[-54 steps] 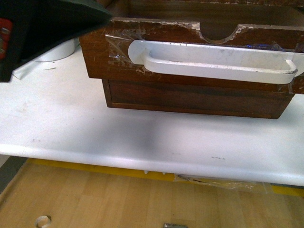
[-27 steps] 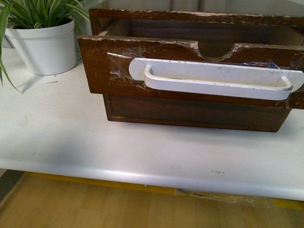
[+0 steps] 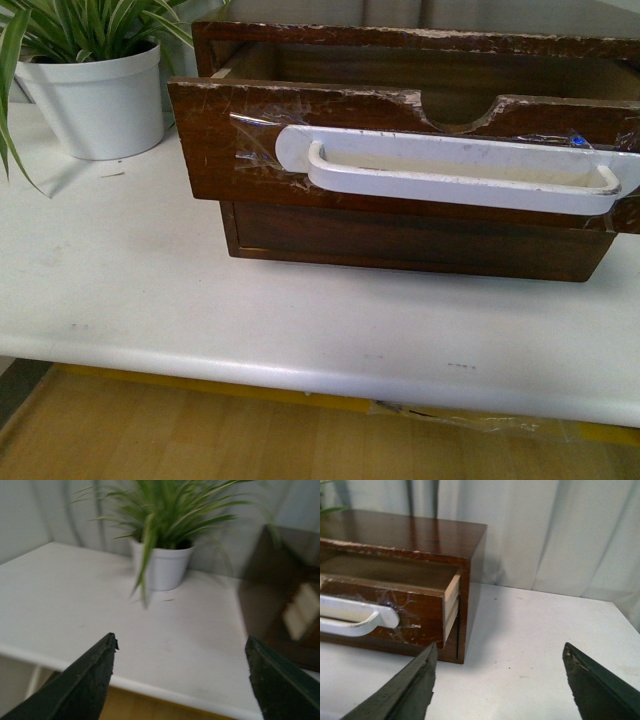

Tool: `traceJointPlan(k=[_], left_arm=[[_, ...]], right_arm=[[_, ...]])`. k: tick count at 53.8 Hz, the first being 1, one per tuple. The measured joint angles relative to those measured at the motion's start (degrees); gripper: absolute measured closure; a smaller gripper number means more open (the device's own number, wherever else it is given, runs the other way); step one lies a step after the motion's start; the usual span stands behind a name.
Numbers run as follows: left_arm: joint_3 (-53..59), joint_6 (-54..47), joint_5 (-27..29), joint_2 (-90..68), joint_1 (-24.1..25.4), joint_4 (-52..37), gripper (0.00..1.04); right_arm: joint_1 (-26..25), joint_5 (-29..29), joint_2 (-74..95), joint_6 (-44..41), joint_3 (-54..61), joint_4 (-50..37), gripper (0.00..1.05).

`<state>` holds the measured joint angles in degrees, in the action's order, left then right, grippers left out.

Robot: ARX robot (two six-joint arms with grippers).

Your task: Open drawer

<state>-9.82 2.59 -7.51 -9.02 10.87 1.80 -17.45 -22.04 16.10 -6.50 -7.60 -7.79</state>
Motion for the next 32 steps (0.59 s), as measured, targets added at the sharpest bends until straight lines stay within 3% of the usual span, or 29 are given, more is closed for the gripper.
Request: traceJointPlan(k=[3,6,10,16,20,25,32], left_arm=[[0.68,-0.94,-1.88,1.31,-0.74,-0.46,0.40],[1.42,-1.31,-1.53,1.95,-1.75,-0.55,0.49],[2.82,-1.68,6.58,3.06,-8.00,-0.52,0.65],[4.24,-2.10,7.21,4.11,-10.67,-0.61,0.86],[4.83,-2.12,7.58,4.61,-10.67,-0.77,0.99],[5.38,-2.21,7.52,5.05,-10.69,-0.90,1.01],[6.12,-2.21,7.58,5.77,-10.69,-1.09,1.01]], right_arm=[[2.75,7.54,-1.66,2.91,0.92,0.04,0.42],[4.22,9.38,-2.56,4.07,1.44,0.26,0.51],[5.75,10.69,-6.32,5.09,2.14,4.81,0.67],[7.96,13.05,-11.32,5.46,3.26,7.65,0.87],[13.14,19.96,-12.41,5.57,3.41,8.07,1.00],[16.79,21.46,-12.83,5.73,4.17,8.11,1.03],[17.18,21.99,-13.44,5.79,4.63,8.11,1.03]])
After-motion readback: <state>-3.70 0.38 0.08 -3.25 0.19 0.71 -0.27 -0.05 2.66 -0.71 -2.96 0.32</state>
